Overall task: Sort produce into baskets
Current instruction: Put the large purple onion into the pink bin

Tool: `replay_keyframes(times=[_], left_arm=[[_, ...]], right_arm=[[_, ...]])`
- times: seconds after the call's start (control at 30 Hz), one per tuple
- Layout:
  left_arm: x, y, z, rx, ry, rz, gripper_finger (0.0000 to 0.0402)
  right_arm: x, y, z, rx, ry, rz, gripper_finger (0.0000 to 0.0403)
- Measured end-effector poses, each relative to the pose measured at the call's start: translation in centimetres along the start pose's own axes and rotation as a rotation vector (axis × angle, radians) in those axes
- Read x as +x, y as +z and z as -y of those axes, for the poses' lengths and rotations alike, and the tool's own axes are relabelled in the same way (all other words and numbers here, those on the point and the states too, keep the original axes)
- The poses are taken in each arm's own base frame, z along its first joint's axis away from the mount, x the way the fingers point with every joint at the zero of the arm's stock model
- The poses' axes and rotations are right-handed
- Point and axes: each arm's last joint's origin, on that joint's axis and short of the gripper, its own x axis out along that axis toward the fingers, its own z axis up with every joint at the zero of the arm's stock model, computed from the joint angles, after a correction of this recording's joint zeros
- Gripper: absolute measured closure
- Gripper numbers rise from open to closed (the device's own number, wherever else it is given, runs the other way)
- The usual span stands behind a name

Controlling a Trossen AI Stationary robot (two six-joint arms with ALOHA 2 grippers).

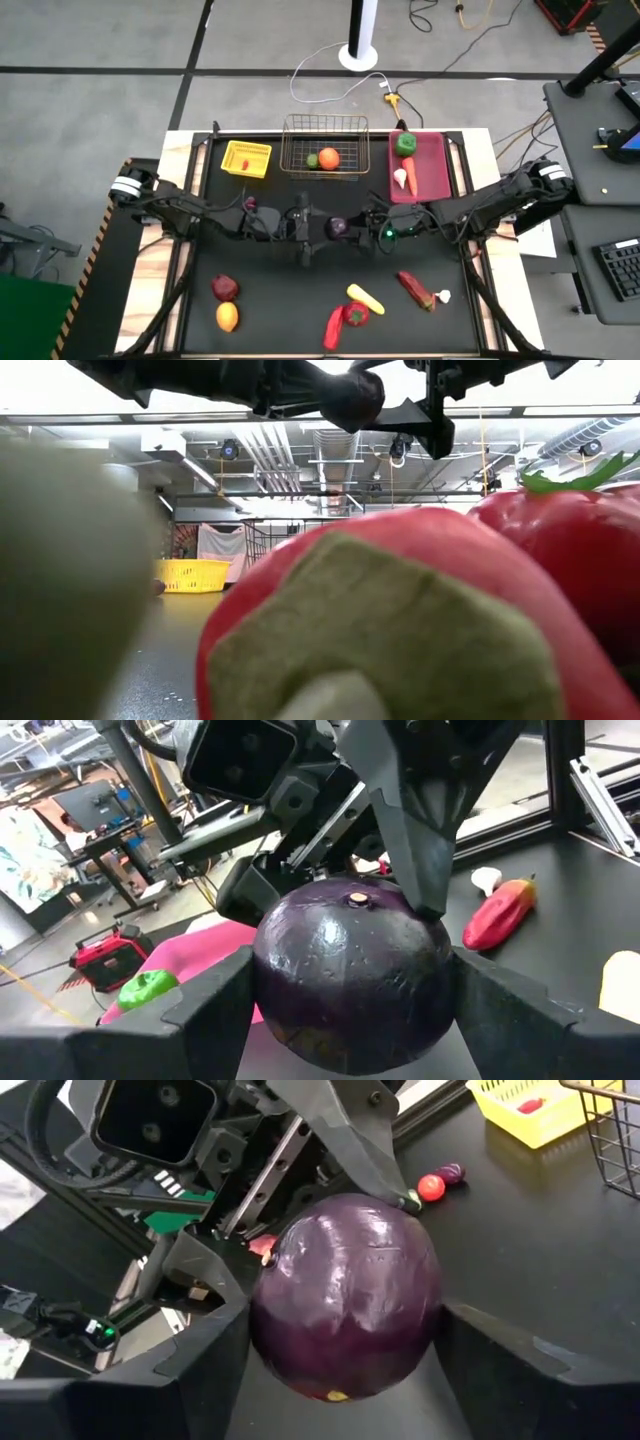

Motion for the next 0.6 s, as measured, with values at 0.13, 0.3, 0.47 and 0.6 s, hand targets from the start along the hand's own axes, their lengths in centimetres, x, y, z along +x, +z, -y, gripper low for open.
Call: replay_keyframes(times=[0.13, 0.3, 0.47, 0.6], left_arm=[[0.0, 0.0, 0.0, -0.002, 0.002, -0.004, 0.0114], [0.0, -0.1, 0.0, -0.005, 0.005, -0.007, 0.0082], [0.0, -0.5, 0.1, -0.026, 0.012, -0.055, 0.0063], [-0.3, -1.3, 0.1, -0.06, 0.051, -0.17, 0.0062]], right_arm=[[0.0, 0.1, 0.1, 0.0, -0.003, 0.001, 0.0152], [0.0, 0.2, 0.3, -0.002, -0.008, 0.002, 0.0171], [-0.4, 0.4, 0.2, 0.007, -0.01, -0.001, 0.0169], [-1.6, 1.0, 0.6, 0.035, -0.051, -0.028, 0.017]])
